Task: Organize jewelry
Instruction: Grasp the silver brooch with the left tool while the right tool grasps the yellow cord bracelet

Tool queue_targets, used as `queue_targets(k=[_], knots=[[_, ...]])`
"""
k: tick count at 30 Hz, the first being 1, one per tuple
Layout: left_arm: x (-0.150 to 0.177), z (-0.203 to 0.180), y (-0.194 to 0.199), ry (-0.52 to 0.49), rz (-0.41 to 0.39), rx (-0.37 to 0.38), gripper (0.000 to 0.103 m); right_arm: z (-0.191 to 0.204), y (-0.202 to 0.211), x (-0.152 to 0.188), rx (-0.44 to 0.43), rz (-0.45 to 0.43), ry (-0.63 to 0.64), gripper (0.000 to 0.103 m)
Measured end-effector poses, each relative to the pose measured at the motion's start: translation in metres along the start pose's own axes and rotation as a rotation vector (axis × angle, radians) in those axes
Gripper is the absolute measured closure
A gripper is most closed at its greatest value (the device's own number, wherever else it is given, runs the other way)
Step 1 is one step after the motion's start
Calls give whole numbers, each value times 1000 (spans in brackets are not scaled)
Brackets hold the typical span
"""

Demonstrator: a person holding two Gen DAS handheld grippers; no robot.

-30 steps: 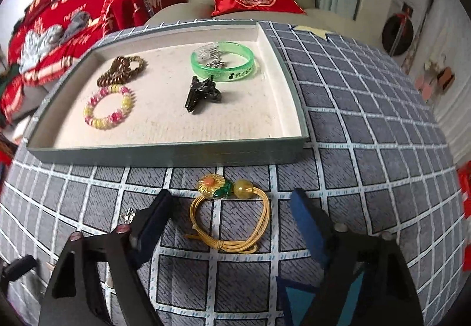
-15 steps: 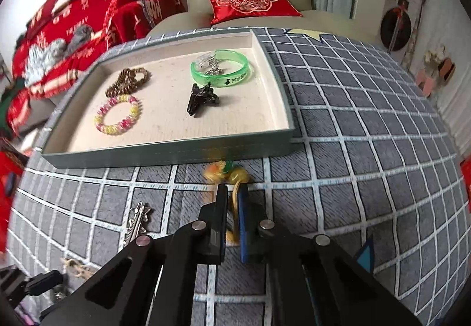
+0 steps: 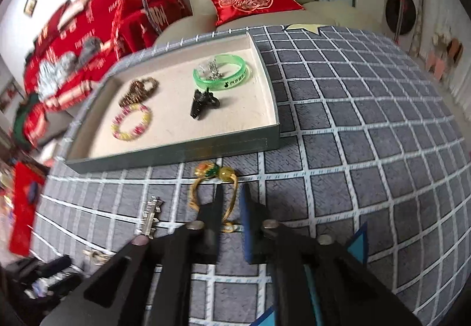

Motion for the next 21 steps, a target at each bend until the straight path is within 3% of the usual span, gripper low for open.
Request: queue_targets(k=[1, 2, 5, 10, 11, 12, 13, 14, 16, 21], knots=[[0, 0, 0, 0, -1, 1, 58, 4, -1, -2, 3, -11, 26, 26], [-1, 0, 1, 0, -3, 1, 58, 9, -2, -3, 8, -22, 52, 18], [-2, 0, 2, 0, -7, 2, 58, 18, -12, -4, 19, -7, 99, 21], [-2, 1, 1, 5, -1, -4, 58, 21, -33, -7, 71, 8, 117, 43], [-2, 2, 2, 5, 0, -4, 58, 22, -32, -7, 86, 1, 128, 51], [-2, 3, 2, 5, -1, -5, 58, 23, -31, -6, 81, -1, 131, 68], [-2, 3, 2, 6, -3, -6, 58, 24, -30, -6, 81, 4, 131, 76], [-3, 4, 2, 8, -4, -5, 58, 24, -30, -5, 85, 7, 128, 75], [-4, 5, 2, 11, -5, -5, 58, 22, -28, -4, 73, 11, 111, 100], [-5, 8, 3, 20, -9, -2, 58, 11, -14, -3, 15, -10, 12, 101]])
Point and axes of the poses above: each gripper's, at about its wrist camera, not at the fingertips, and y roughly against the way its jaws point, z to its left, x to its underside, the point moved 8 cm from there along -y, roughly the way its jaws point, and after that the axes turned 2 degrees about -x, right-handed, at the moved point
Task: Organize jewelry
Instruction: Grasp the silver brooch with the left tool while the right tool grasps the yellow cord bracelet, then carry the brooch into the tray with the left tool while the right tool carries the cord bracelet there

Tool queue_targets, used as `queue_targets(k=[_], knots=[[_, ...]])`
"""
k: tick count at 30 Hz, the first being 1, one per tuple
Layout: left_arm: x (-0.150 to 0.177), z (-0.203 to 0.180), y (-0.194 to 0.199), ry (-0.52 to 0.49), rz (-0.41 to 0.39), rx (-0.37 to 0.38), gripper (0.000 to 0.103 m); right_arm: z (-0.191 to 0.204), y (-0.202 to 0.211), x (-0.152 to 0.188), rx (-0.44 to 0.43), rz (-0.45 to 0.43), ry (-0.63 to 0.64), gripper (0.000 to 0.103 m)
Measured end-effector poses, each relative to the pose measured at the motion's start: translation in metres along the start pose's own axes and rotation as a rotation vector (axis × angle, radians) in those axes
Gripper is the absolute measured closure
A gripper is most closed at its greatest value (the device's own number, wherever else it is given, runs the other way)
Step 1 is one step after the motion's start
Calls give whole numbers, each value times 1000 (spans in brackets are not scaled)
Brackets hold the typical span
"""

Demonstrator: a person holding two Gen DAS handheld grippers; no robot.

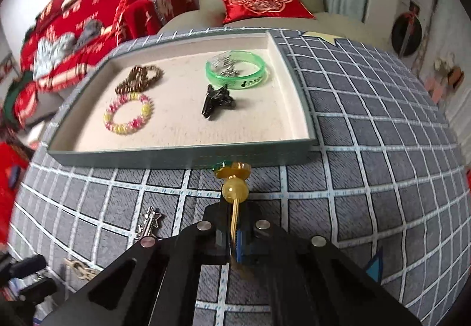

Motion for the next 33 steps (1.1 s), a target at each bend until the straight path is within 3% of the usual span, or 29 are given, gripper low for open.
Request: queue_targets(k=[8, 17, 26, 33], knots=[[-13, 8, 9, 20, -15, 13, 58, 1, 32, -13, -84, -37, -49, 100], [-66, 21, 21, 17, -79, 16, 58, 12, 50, -42, -125, -60, -47, 100], [-141, 34, 5, 28, -119, 23, 58, 10, 31, -69, -114, -28, -51, 101], [-184, 44, -36, 8, -111, -34, 58, 1, -3, -85, -100, 13, -77, 101]])
Point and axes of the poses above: each gripper's, at about its wrist camera, not at the fingertips, and y roughly against the way its jaws point, z to its left, x to its underside, the point moved 8 cm from there along -y, roughly the way its jaws point, and after that the axes turned 2 degrees about -x, right-handed, at the moved point
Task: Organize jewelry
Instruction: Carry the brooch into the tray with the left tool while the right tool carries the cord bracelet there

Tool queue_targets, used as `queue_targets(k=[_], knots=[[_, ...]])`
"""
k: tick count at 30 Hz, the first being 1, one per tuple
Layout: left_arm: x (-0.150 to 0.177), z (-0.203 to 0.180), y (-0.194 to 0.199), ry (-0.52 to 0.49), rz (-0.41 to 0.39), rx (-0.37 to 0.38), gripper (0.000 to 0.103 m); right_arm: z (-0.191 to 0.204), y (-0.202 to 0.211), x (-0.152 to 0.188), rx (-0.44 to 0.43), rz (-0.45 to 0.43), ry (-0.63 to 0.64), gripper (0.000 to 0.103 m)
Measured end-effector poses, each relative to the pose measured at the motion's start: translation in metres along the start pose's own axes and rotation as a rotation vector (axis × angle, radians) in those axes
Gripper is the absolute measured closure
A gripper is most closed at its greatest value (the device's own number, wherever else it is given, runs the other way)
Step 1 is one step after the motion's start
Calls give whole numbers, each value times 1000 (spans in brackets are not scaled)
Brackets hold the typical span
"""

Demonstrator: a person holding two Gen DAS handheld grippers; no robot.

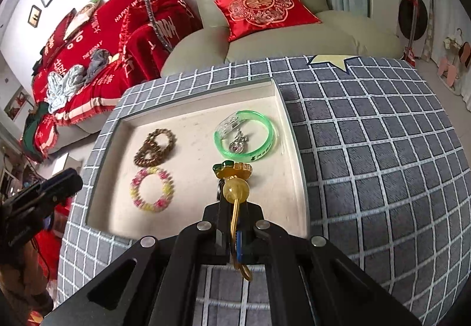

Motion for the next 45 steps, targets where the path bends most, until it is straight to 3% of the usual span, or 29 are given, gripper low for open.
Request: queue_targets(k=[9, 16, 32, 43, 45], knots=[[1, 10, -59, 16, 70, -42, 58, -18, -43, -2, 42, 54, -22, 101], [9, 11, -79, 5, 104, -68, 58, -19, -61, 0, 66, 75, 0, 101], [10, 4, -82, -63, 91, -136, 58, -22, -60, -1, 77, 77, -13, 100], [9, 0, -79, -74, 68, -152, 58, -18, -51, -3, 28, 52, -53, 99], [8, 1, -77, -69, 61, -156, 58, -15, -48, -4, 13, 39, -58, 93]])
Point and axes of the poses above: each gripper's, at about its wrist camera, not at the fingertips, and y roughly against the way its jaws point, z to its left, x to its underside, the point moved 8 cm from there along -y, roughly the way its jaws point, and after that the axes turned 2 degrees about -x, right-handed, at the moved point
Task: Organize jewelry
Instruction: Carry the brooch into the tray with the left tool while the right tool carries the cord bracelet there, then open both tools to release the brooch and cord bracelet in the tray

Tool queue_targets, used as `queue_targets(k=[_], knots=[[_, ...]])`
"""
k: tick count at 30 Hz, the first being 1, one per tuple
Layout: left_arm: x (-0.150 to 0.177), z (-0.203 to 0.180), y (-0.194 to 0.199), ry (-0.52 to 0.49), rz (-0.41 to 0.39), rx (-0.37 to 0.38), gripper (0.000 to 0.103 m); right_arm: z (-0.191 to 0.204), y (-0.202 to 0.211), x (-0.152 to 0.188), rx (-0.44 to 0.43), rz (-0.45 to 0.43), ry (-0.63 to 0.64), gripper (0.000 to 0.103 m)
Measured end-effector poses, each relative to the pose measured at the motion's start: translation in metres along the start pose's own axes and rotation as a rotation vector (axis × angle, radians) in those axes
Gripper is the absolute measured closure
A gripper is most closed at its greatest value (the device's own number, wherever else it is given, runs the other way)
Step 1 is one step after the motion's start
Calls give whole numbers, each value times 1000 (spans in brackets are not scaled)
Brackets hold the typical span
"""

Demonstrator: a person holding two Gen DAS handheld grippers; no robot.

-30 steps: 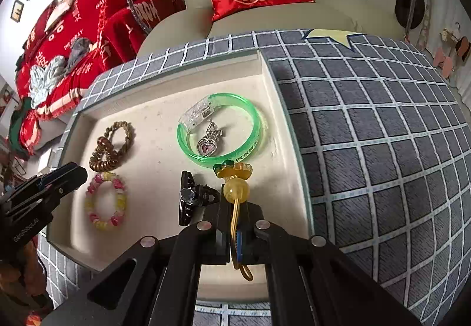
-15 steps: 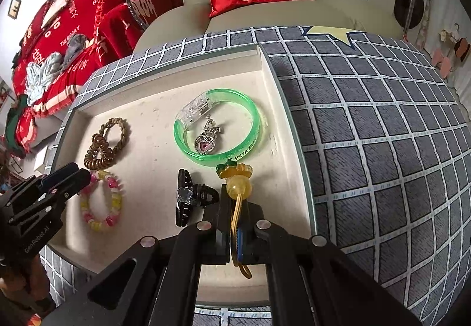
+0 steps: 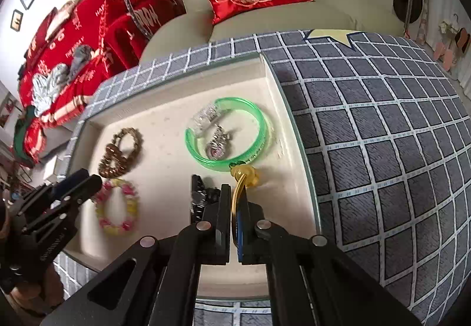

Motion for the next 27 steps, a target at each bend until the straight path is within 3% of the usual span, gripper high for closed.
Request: queue_targets(k=[1, 3, 17, 18, 20, 21, 25, 27], knots=[[-1, 1, 1, 3, -3, -2, 58, 1, 2, -1, -3, -5, 1, 85], [-2, 2, 2, 7, -5, -4, 58, 5, 7, -2, -4, -34, 4, 26], [-7, 0, 12, -9, -43, -18, 57, 9, 36, -4, -24, -89, -26, 24], [-7, -1, 14, -11, -47, -16, 54, 10, 39, -3, -27, -92, -27, 24], [-8, 0, 19, -9, -61, -19, 8, 10, 44, 0, -30, -97, -26, 24], [-9, 0, 24, -8, -84, -27, 4, 12, 47, 1, -36, -101, -26, 24], [-10, -2, 36, -21, -99, -24, 3, 17, 60, 7, -60, -114, -24, 22], [-9, -3, 42, -19, -104, -18, 3, 17, 67, 9, -63, -133, -29, 16]])
Point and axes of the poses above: each gripper's, at about its wrist camera, not at the fingertips, and y roughly against the way its jaws point, z to its left, x to its underside, the point moved 8 cm from there along -y, roughly the way its jaws point, and after that the axes turned 2 degrees about -x, right-handed, at the moved point
